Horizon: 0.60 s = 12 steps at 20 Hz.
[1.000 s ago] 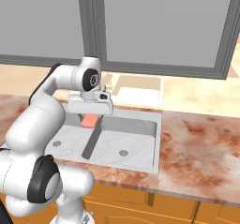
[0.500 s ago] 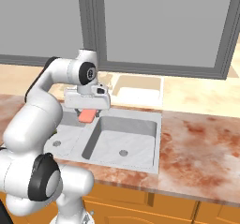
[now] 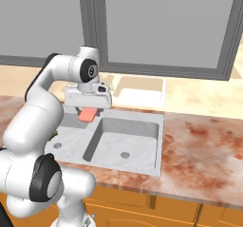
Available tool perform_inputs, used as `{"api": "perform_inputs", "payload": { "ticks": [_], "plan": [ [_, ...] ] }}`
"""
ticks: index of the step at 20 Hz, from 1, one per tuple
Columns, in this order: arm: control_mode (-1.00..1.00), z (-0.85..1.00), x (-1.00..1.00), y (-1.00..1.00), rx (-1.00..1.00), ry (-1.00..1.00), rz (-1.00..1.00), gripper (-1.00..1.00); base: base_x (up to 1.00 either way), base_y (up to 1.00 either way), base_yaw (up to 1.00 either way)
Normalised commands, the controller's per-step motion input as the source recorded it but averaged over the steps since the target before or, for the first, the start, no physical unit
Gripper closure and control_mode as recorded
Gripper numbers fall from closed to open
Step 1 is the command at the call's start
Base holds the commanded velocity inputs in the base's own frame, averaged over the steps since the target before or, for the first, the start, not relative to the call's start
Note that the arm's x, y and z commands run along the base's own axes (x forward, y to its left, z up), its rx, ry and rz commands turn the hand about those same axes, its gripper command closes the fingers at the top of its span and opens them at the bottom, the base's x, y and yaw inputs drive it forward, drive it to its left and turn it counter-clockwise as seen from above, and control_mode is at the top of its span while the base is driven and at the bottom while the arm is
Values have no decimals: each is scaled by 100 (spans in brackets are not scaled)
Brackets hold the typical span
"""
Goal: Pick up the sponge and bar soap from the sink, and place them back in the cabinet, and close the cabinet doors.
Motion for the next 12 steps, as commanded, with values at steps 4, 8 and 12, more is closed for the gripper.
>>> {"api": "perform_inputs", "payload": {
  "ticks": [4, 8, 12],
  "plan": [
    [-100, 19, 0, -1, 3, 0, -1, 100, 0, 0, 0],
    [-100, 26, 0, 0, 3, 0, -3, 100, 0, 0, 0],
    [-100, 22, 0, -1, 3, 0, -2, 100, 0, 0, 0]
  ]
}}
